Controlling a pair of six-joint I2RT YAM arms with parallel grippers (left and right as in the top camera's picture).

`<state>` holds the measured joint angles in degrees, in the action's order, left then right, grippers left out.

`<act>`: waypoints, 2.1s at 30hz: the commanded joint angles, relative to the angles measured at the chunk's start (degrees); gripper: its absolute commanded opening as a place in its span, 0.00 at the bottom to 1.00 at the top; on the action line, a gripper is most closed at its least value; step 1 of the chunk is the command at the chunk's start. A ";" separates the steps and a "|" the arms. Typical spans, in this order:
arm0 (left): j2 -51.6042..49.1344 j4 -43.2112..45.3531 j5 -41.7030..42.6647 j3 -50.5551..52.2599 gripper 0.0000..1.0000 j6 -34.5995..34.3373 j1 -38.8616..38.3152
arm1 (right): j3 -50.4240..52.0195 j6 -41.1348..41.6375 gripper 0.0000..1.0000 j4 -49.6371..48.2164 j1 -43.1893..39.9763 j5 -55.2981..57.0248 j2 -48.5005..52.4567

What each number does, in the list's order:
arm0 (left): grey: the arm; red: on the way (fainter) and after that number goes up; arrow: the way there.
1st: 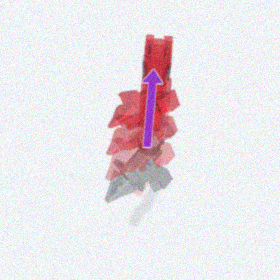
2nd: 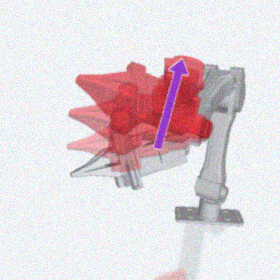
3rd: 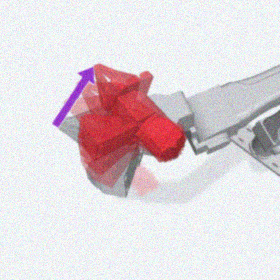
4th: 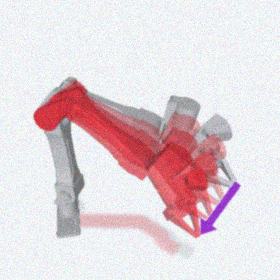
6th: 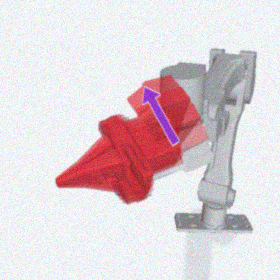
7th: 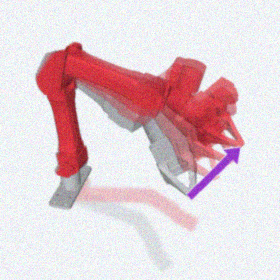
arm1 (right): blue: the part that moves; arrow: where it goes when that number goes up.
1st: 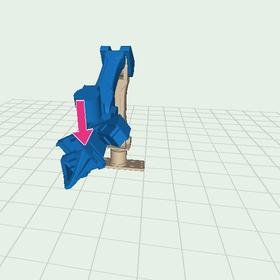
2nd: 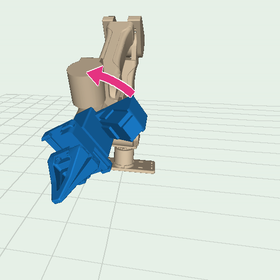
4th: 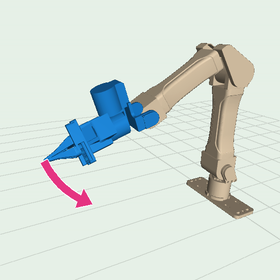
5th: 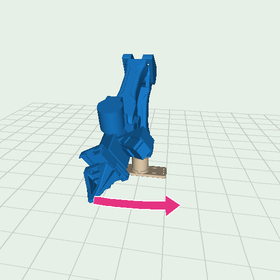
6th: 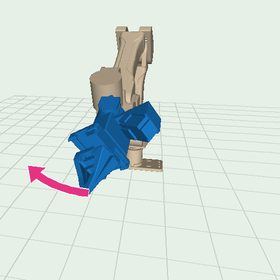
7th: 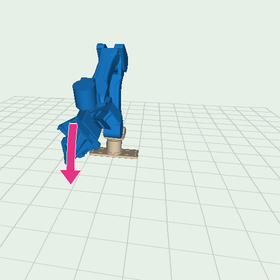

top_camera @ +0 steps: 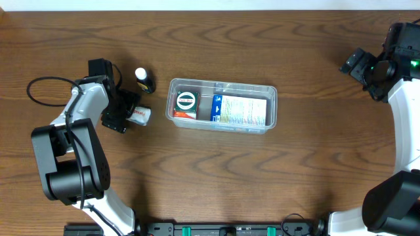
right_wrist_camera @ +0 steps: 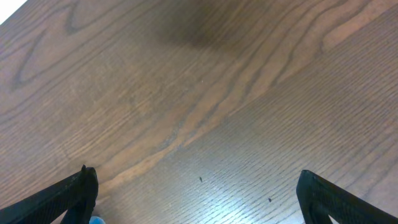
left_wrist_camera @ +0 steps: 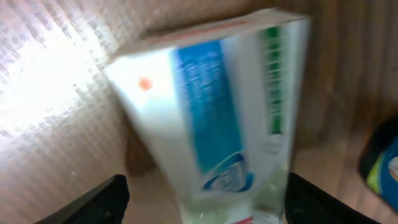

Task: Pack container
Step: 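Lift the white Panadol box and carry it toward the container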

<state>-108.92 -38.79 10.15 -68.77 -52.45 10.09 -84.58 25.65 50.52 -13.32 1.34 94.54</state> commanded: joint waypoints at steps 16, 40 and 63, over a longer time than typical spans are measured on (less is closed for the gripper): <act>-0.37 -9.42 -14.01 -1.33 0.77 9.92 0.24 | 0.00 0.63 0.99 0.09 -0.26 0.13 0.26; -0.24 -6.73 -12.09 -1.33 0.35 25.64 0.24 | 0.00 0.63 0.99 0.07 -0.26 0.13 0.26; 25.77 -7.32 1.42 -11.96 0.35 55.32 -16.02 | 0.00 0.63 0.99 0.09 -0.26 0.13 0.26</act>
<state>-84.33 -47.92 10.59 -80.23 -3.27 -1.50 -84.58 25.65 50.52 -13.32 1.26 94.54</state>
